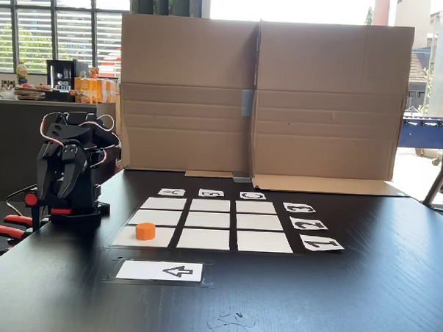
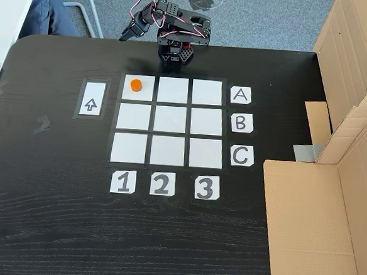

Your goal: Pick up the round, orange token and place it in the grid on square A1.

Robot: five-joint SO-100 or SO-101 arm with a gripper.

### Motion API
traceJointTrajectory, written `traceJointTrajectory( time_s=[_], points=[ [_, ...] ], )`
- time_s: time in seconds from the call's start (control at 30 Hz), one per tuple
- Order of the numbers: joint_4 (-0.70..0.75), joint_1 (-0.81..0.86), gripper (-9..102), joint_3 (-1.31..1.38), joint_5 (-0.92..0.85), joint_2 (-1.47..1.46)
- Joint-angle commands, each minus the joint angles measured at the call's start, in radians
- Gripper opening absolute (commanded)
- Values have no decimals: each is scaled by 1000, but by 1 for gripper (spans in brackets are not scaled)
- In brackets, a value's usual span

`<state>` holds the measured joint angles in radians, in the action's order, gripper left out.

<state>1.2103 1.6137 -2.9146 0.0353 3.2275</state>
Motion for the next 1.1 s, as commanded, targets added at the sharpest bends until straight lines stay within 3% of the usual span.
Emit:
traceJointTrajectory(
  time_s=[0.0, 0.3, 1.07],
  points=[
    [-18, 28, 8, -54, -12, 52],
    [-69, 49, 0, -138, -14, 95],
    [-72, 100, -1, -143, -9, 95]
  ],
)
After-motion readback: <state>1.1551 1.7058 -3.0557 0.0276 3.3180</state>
